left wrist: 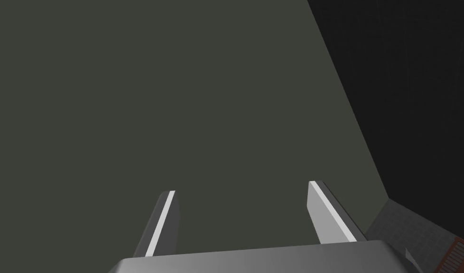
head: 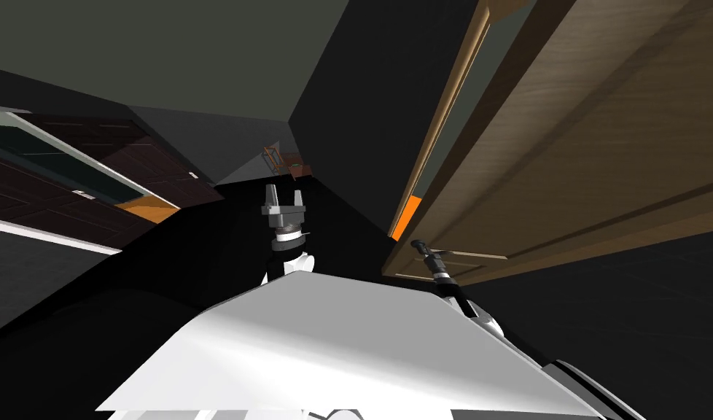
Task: Pull the door open
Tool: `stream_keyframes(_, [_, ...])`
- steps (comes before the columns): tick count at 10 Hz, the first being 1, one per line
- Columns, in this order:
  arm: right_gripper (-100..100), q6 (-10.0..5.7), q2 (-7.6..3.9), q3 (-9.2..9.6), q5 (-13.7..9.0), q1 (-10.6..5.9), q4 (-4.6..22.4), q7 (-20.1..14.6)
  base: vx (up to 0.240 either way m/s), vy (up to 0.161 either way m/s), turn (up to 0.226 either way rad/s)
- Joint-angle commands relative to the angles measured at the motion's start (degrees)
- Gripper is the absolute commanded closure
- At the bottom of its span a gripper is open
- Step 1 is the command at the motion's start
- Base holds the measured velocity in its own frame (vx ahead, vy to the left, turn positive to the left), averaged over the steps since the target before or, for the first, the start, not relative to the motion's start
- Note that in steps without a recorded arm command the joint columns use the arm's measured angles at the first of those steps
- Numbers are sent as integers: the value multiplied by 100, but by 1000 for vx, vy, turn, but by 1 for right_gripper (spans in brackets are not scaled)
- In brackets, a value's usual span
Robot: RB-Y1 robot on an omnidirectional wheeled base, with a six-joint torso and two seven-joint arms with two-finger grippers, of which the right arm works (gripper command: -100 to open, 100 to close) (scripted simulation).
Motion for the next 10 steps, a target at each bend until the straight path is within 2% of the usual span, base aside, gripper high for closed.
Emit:
stream_keyframes(1, [100, 157, 13, -25, -69, 34, -183, 120, -159, -71, 126])
stream_keyframes(4, [100, 392, 17, -75, -180, 98, -456, 283, -146, -89, 119])
stream_keyframes(5, [100, 347, 20, -63, -156, 93, -409, 241, -56, -44, 46])
stream_keyframes(6, [100, 216, -59, 41, -207, 166, -383, 190, -120, -12, 191])
stream_keyframes(7, [100, 172, -84, 67, -220, 185, -373, 172, -186, -52, 209])
stream_keyframes(10, [100, -128, -258, 245, -315, 316, -298, 51, -210, -74, 167])
